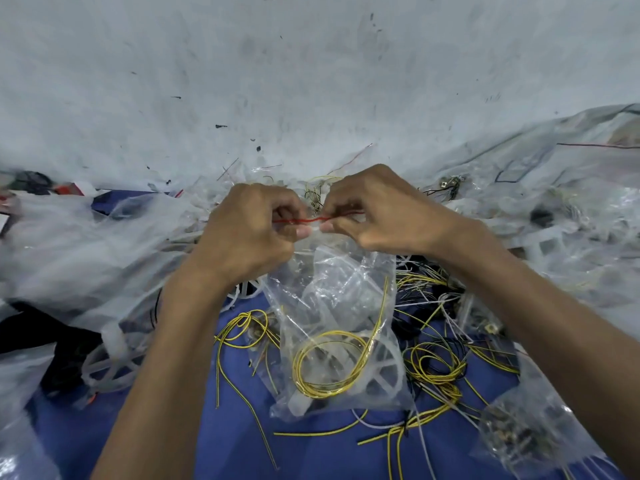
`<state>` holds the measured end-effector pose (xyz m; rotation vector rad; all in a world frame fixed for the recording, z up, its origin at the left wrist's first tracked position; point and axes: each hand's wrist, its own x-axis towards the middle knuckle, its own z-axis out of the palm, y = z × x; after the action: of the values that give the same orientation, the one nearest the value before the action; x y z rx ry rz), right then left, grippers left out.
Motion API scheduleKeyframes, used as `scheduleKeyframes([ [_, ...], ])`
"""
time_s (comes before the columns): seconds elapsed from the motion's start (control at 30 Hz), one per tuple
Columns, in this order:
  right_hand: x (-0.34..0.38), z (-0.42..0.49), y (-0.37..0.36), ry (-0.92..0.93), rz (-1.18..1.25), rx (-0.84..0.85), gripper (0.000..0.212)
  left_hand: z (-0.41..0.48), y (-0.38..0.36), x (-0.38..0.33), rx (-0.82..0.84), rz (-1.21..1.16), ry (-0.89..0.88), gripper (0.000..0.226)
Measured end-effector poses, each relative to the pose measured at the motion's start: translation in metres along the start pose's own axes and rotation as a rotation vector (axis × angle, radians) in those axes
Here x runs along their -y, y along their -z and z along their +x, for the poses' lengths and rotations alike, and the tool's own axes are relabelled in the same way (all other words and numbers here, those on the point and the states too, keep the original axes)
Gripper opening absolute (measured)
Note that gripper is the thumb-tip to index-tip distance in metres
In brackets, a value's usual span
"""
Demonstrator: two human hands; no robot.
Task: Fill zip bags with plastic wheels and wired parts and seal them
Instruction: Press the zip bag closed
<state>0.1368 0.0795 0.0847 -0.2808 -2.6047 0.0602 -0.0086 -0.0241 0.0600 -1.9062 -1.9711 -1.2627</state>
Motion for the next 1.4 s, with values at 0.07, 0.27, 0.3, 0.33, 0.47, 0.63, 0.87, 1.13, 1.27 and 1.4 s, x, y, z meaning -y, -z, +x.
scheduleKeyframes([
  [0.07,0.003,0.000,-0.002,0.027,0.008,-0.049,0.007,0.000,-0.001,-0.001,-0.034,-0.021,-0.016,0.033],
  [0.27,0.005,0.000,-0.009,0.069,-0.033,-0.061,0.006,0.000,-0.006,-0.003,-0.059,-0.063,-0.034,0.022],
  [0.3,0.005,-0.001,-0.010,0.073,-0.047,-0.077,0.007,0.000,-0.006,-0.004,-0.059,-0.055,-0.044,0.021],
  [0.33,0.005,-0.002,-0.011,0.073,-0.062,-0.100,0.010,0.001,-0.006,-0.004,-0.064,-0.052,-0.057,0.020],
  [0.47,-0.003,-0.002,-0.006,-0.027,-0.021,-0.096,0.007,0.002,0.000,-0.002,-0.033,-0.142,0.014,0.026],
  [0.63,-0.014,-0.015,0.004,-0.189,0.154,-0.113,0.006,0.004,0.002,0.000,-0.017,-0.074,0.114,0.025],
  [0.87,-0.005,-0.013,-0.002,-0.219,-0.071,-0.104,0.015,0.003,-0.009,-0.003,-0.075,-0.065,0.163,0.031],
  [1.13,-0.017,-0.015,-0.004,-0.286,0.085,-0.172,0.008,0.002,0.000,0.013,-0.062,-0.145,0.239,0.023],
  [1.27,-0.025,-0.020,-0.004,-0.326,0.071,-0.116,0.009,0.002,0.004,0.020,-0.034,-0.048,0.260,0.028],
  [1.4,-0.021,-0.019,-0.016,-0.339,-0.097,-0.134,0.018,0.002,0.000,0.017,-0.036,-0.015,0.249,0.024],
])
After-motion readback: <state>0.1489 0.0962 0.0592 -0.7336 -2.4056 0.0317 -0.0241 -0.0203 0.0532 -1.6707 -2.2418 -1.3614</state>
